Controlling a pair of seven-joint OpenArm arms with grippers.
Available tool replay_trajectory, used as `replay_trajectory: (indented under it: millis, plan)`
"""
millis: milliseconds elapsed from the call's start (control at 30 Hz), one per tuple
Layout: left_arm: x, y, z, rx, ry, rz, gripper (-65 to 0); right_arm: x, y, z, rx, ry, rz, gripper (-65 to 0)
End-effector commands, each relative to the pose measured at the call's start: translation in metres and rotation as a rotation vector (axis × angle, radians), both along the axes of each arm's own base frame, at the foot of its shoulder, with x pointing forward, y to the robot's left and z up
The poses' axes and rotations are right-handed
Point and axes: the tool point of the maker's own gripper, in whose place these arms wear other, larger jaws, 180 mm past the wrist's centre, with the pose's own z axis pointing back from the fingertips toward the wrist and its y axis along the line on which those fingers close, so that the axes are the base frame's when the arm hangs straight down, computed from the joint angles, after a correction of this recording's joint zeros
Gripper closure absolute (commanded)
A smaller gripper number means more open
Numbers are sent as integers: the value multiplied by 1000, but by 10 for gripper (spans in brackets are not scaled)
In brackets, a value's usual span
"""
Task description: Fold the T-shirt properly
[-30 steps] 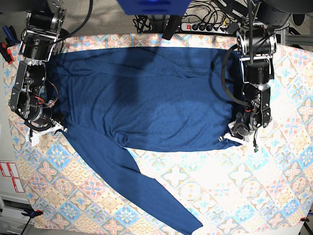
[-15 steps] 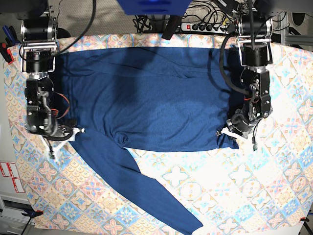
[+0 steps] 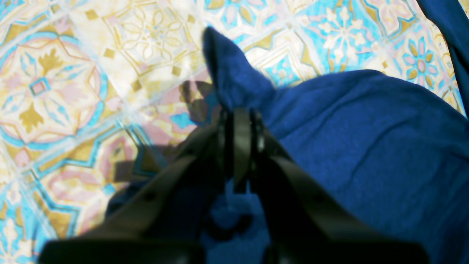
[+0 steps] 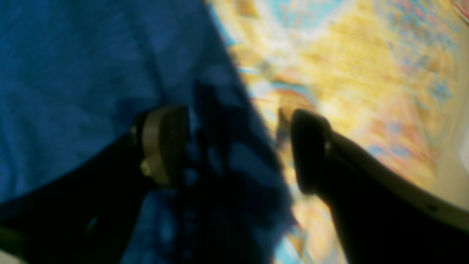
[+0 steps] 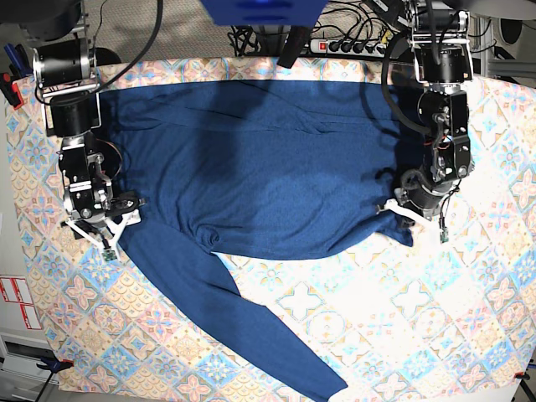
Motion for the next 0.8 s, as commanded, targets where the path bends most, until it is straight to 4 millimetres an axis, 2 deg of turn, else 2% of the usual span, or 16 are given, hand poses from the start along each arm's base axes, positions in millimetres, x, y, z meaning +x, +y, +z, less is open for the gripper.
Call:
replay_trajectory:
  millis: [0,133,300,400,533,633,767]
  plan:
    - [11,4,16,11,-54,0,0,17,-12,17,-14,-52,6,-428]
    - [3,21,14,-3,-50,57,0,25,-9,17,22,-74,55,-428]
    - [2,19,15,-70,-59,76,0,34,-18,15,35,-84,31,-428]
    - [2,24,17,-60,-61,77,0,35,-24,11,45,-87,13,-428]
    - [2,25,17,-59,-62,77,0,29,-26,0,61,-83,1,-425]
    - [2,26,17,-59,-62,79,0,18,-18,-12,105,-29,44,-343]
    - [2,26,17,-59,-62,79,0,0,19,-23,242,68,218,-119]
